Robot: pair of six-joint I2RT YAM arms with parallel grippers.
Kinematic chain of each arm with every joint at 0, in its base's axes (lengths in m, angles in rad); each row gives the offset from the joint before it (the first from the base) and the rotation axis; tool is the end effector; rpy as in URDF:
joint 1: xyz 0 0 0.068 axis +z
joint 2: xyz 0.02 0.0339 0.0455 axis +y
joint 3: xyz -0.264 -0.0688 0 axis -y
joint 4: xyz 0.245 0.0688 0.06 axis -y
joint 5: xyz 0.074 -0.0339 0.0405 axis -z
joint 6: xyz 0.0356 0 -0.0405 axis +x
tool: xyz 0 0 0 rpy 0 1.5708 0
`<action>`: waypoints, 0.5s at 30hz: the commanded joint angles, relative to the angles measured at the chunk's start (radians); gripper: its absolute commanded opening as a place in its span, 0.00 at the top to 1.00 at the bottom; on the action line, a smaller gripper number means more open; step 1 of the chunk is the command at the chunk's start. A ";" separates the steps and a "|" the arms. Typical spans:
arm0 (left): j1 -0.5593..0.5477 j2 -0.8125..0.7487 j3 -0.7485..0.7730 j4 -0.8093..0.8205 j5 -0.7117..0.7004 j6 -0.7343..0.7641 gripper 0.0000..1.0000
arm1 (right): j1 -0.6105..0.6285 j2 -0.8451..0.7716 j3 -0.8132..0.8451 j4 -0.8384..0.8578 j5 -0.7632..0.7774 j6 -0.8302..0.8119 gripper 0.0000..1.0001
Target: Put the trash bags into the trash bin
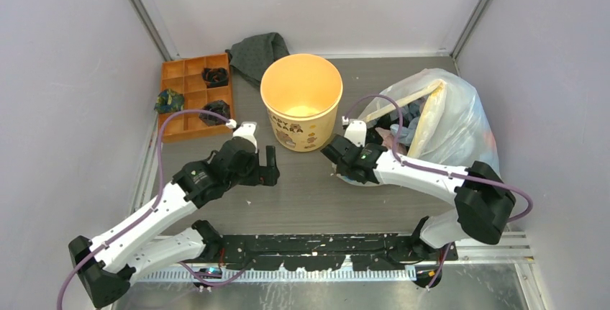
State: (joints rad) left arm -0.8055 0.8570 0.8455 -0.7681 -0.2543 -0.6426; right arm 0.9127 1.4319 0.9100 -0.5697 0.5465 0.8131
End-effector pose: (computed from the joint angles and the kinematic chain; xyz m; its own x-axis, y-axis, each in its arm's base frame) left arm 0.1242 -0.1164 0.2940 -0.7339 -0.0733 -0.6753 0.1677 0.9439 -0.2846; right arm 0.1822 0.2054 0.2122 -0.7575 0.0348 -0.6519 0.0304 0.9994 0.0180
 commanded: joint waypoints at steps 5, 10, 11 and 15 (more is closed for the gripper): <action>0.006 -0.016 -0.039 0.153 0.165 -0.053 0.00 | 0.004 -0.157 0.050 -0.119 0.108 0.016 0.99; 0.009 -0.038 -0.069 0.283 0.317 -0.131 0.00 | 0.006 -0.351 0.080 -0.150 -0.119 -0.115 0.99; 0.009 -0.042 -0.076 0.311 0.351 -0.146 0.00 | 0.005 -0.383 0.090 -0.159 -0.164 -0.135 0.99; 0.009 -0.054 -0.088 0.410 0.436 -0.161 0.00 | 0.006 -0.466 0.133 -0.201 -0.340 -0.196 0.99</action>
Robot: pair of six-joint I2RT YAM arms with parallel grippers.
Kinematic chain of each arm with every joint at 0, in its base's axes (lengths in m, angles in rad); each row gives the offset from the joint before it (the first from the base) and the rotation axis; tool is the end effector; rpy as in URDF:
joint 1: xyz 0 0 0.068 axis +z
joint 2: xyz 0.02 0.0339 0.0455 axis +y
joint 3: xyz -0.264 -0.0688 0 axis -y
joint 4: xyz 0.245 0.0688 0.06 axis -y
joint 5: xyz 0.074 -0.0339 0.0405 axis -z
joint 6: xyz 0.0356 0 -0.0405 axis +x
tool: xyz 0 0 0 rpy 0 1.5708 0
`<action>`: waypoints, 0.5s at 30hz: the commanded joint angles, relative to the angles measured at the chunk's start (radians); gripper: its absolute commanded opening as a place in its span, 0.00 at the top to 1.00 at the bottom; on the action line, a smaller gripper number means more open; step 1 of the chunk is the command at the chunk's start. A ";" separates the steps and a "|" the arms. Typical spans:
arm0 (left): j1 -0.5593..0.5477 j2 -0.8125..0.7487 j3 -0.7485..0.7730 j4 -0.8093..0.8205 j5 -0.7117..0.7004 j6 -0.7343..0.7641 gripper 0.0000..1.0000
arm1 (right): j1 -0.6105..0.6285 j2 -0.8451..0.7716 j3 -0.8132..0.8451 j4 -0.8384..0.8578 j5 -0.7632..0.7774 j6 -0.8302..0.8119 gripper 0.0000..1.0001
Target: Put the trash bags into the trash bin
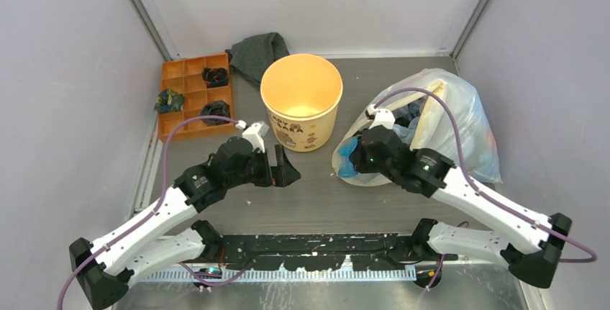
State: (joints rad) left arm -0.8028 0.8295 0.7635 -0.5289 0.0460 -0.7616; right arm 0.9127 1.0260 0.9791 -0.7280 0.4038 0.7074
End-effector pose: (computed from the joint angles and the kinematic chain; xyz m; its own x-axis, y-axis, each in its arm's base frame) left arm 0.1245 -0.1313 0.2905 -0.7959 -0.1682 -0.5816 0.2705 0.7606 -0.5902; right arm 0.1377 0.1552 0.3131 -0.6864 0.0891 -0.7217 -0.1444 0.9560 0.2554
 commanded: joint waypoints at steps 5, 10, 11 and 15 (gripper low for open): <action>0.007 -0.033 -0.027 0.290 0.224 -0.050 0.00 | 0.007 -0.101 0.070 -0.005 -0.448 -0.134 0.99; 0.007 -0.016 -0.033 0.312 0.248 -0.031 0.00 | 0.019 -0.110 0.050 0.103 -0.647 -0.143 0.99; 0.006 -0.012 -0.038 0.315 0.255 -0.029 0.00 | 0.022 -0.106 0.053 0.110 -0.659 -0.146 0.99; 0.007 -0.015 -0.064 0.340 0.289 -0.027 0.05 | 0.030 -0.085 0.079 0.098 -0.659 -0.158 0.99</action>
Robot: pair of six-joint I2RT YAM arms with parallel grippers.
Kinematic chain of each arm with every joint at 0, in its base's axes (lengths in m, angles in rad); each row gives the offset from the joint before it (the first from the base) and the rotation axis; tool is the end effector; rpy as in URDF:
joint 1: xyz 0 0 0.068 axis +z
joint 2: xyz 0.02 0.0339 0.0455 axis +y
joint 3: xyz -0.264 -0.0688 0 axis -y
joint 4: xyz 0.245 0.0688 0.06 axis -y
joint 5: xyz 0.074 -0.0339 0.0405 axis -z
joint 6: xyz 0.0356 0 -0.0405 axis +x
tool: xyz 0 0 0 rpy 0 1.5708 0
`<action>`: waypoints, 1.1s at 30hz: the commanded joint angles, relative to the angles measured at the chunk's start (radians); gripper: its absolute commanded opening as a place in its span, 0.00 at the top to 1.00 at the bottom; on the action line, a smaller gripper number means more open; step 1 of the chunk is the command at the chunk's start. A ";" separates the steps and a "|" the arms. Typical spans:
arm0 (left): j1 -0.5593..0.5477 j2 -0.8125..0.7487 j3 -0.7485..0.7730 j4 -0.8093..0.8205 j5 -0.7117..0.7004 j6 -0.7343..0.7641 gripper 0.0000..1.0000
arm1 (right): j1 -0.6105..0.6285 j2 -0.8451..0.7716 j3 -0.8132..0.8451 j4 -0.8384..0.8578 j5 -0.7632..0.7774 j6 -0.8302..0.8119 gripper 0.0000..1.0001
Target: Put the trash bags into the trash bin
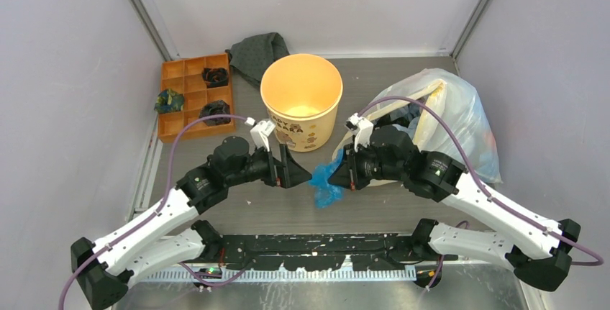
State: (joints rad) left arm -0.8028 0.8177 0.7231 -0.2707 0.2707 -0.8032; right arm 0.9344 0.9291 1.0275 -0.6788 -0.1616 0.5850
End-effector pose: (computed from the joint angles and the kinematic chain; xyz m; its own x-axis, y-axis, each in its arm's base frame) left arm 0.1253 -0.1434 0.3040 -0.7959 -0.1740 -0.5798 0.4232 0.5250 -0.7384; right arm 0.1090 0.1571 0.3489 -0.7542 -0.1035 -0.6485 -0.5485 0.6423 0.5353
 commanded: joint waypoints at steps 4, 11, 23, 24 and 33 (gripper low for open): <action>0.006 -0.037 -0.028 0.066 0.083 0.107 0.19 | 0.018 0.035 0.052 0.038 -0.121 -0.048 0.99; 0.005 -0.057 -0.027 0.069 0.083 0.264 0.23 | 0.066 0.072 0.127 -0.020 -0.132 -0.079 0.99; -0.054 -0.123 -0.083 0.275 0.233 0.381 0.30 | 0.112 0.073 0.197 -0.113 -0.115 -0.131 0.99; -0.065 -0.106 -0.070 0.246 0.240 0.392 0.31 | 0.114 0.071 0.199 -0.114 -0.115 -0.132 0.99; -0.177 -0.007 -0.026 0.205 0.123 0.438 0.36 | 0.122 0.050 0.212 -0.136 -0.105 -0.138 0.99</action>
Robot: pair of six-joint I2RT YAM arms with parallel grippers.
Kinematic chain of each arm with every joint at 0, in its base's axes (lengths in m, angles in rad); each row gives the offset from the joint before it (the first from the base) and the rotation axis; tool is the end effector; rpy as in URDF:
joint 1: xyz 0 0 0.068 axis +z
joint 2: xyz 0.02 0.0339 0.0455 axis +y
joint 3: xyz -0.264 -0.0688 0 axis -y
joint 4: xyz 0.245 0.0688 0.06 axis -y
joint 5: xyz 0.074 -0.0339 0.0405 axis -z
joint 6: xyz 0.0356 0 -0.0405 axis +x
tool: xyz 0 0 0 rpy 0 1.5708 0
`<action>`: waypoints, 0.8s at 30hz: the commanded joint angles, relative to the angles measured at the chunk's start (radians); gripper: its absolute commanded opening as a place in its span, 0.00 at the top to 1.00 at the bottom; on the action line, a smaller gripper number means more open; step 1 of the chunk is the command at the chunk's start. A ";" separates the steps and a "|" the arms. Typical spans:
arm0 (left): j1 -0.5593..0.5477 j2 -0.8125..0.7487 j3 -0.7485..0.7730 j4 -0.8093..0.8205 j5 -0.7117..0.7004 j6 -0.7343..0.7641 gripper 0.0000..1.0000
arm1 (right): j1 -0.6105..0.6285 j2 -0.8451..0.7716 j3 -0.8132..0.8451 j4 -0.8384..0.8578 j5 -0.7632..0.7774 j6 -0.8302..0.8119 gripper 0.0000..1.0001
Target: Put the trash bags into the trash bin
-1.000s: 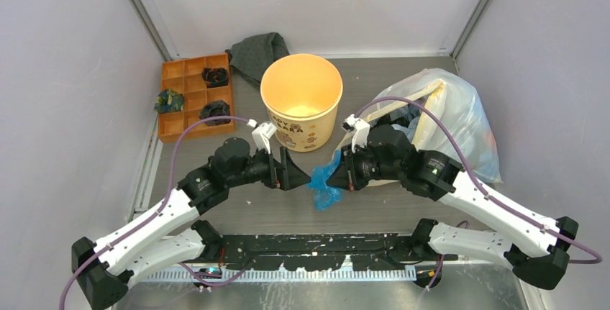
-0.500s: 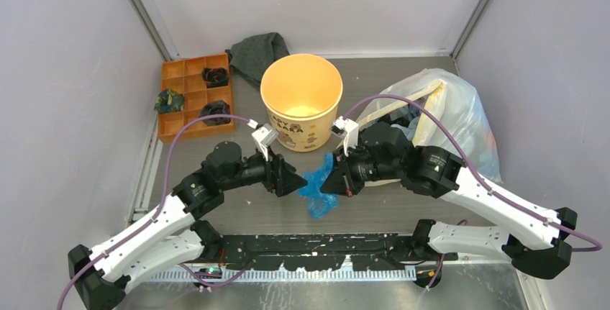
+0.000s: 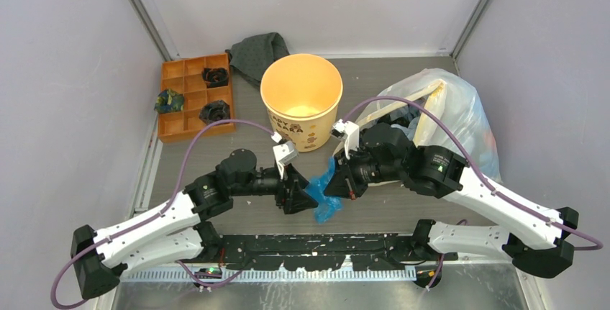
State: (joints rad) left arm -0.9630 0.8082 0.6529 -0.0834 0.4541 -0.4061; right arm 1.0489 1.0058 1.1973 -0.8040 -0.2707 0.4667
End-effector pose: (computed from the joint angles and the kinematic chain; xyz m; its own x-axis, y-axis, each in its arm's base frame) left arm 0.0968 -0.1665 0.3007 -0.5116 0.1138 -0.8516 0.8480 0.2267 -0.4791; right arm 0.0896 0.1750 0.3797 -0.6809 -0.3143 -0.6615 -0.7144 0.4839 0.5054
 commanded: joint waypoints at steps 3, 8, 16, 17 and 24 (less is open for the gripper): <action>-0.018 -0.013 0.025 0.065 -0.064 0.031 0.39 | 0.010 -0.037 0.041 -0.019 0.015 -0.017 0.99; -0.021 -0.008 0.008 0.128 -0.052 -0.012 0.54 | 0.010 -0.045 0.046 -0.028 0.054 -0.009 0.99; -0.031 0.014 -0.017 0.177 -0.078 -0.066 0.81 | 0.011 -0.042 0.038 -0.026 0.132 0.012 0.99; -0.031 0.015 -0.018 0.174 -0.098 -0.071 0.84 | 0.011 -0.045 0.038 -0.029 0.151 0.015 0.99; -0.031 0.022 -0.017 0.055 -0.273 -0.118 1.00 | 0.012 -0.048 0.004 -0.059 0.320 0.065 0.93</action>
State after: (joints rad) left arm -0.9894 0.8268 0.6373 0.0025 0.2779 -0.4950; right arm 1.0546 0.9771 1.2026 -0.8612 -0.0570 0.4976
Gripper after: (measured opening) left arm 0.010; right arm 0.086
